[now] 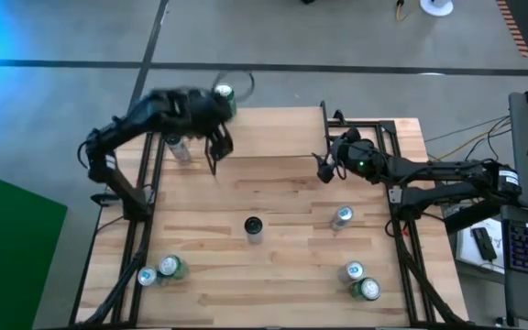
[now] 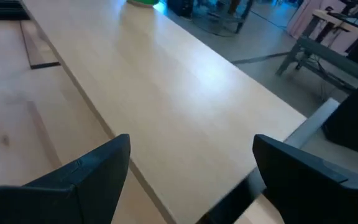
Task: Place canned beverage on shelf
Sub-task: Put the left green soda can on the shelf aligned with other green soda cans
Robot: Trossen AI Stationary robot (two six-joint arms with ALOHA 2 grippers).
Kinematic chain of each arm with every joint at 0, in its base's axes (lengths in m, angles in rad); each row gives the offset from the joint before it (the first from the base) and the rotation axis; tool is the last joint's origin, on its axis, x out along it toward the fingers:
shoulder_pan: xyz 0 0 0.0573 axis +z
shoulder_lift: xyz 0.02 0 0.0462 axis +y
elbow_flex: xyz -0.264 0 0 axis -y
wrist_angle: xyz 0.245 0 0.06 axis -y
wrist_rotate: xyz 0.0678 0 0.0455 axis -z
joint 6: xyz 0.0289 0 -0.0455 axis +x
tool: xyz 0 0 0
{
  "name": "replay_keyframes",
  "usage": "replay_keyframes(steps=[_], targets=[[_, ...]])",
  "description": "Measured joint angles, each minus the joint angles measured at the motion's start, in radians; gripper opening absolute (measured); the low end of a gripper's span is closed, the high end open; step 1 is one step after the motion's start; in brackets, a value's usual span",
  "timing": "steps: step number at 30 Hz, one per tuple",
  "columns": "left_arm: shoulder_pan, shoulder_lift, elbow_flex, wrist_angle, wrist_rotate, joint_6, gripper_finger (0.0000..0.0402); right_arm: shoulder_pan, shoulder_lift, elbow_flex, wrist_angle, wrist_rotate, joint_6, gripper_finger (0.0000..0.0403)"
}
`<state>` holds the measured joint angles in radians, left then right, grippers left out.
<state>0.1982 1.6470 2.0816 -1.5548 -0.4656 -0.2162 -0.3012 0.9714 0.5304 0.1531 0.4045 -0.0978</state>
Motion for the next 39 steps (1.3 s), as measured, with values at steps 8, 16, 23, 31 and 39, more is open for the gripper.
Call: replay_keyframes(steps=[8, 16, 23, 31, 39], targets=[[-0.142, -0.22, -0.523, 0.294, -0.067, -0.151, 0.0343, 0.0, -0.165, 0.019, -0.244, -0.004, 0.098, 0.0329], [-0.246, -0.461, -0.984, 0.665, -0.021, -0.282, 0.0343, 0.0, -0.236, 0.034, -0.442, -0.045, 0.189, 0.0329], [-0.337, -0.548, -1.222, 0.886, -0.02, -0.395, 0.0343, 0.003, -0.231, 0.034, -0.421, -0.331, 0.196, 0.0329], [-0.458, -0.536, -1.303, 0.95, 0.037, -0.427, 0.0343, 0.009, -0.223, 0.034, -0.345, -0.412, 0.23, 0.0329], [-0.609, -0.527, -1.2, 0.81, 0.303, -0.573, 0.0343, 0.009, -0.217, 0.034, -0.315, -0.412, 0.211, 0.0329]])
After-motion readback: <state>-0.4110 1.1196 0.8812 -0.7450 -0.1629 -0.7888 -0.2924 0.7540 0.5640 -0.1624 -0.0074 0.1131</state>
